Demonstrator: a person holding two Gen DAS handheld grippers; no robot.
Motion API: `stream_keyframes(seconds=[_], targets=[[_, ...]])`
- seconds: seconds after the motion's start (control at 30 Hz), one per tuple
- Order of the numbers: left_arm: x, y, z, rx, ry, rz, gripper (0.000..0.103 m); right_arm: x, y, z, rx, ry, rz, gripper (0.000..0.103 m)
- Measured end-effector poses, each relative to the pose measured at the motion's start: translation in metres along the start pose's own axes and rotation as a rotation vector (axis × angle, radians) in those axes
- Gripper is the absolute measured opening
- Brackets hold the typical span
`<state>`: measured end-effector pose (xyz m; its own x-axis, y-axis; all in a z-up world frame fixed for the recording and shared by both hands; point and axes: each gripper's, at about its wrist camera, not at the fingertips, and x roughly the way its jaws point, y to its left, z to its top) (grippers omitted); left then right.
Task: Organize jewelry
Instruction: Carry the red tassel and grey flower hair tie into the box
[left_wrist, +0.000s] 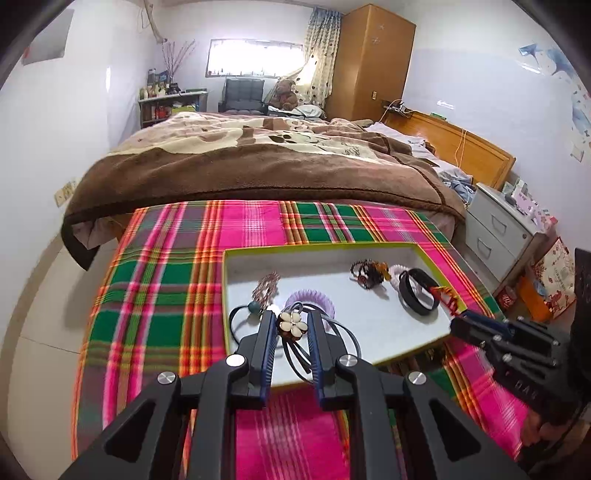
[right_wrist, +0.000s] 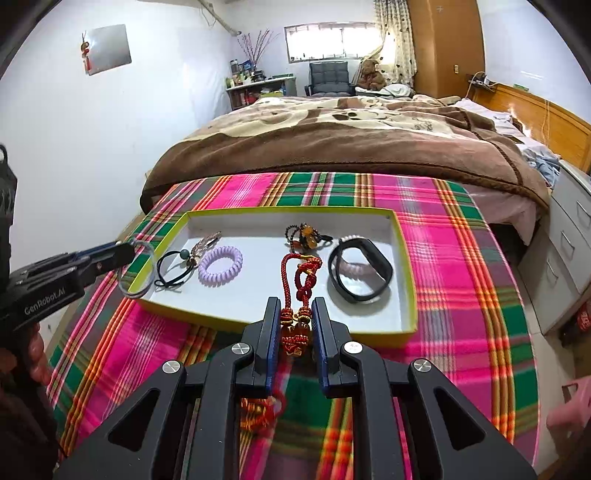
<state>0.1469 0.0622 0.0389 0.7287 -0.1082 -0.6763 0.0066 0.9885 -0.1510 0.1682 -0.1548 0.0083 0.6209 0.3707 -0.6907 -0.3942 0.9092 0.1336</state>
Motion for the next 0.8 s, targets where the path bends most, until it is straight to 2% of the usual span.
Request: stream_keyframes(seconds=[0.4, 0.8], targets=[[0.058, 0.007, 0.036, -0.006, 0.037, -0.022, 0.017, 0.045, 0.003, 0.011, -0.014, 0.064, 0.013, 0.017], [0.105, 0.015, 0.038, -0.023, 0.106, -0.009, 0.017, 0.074, 0.000, 0.009, -0.033, 0.119, -0.017, 0.017]])
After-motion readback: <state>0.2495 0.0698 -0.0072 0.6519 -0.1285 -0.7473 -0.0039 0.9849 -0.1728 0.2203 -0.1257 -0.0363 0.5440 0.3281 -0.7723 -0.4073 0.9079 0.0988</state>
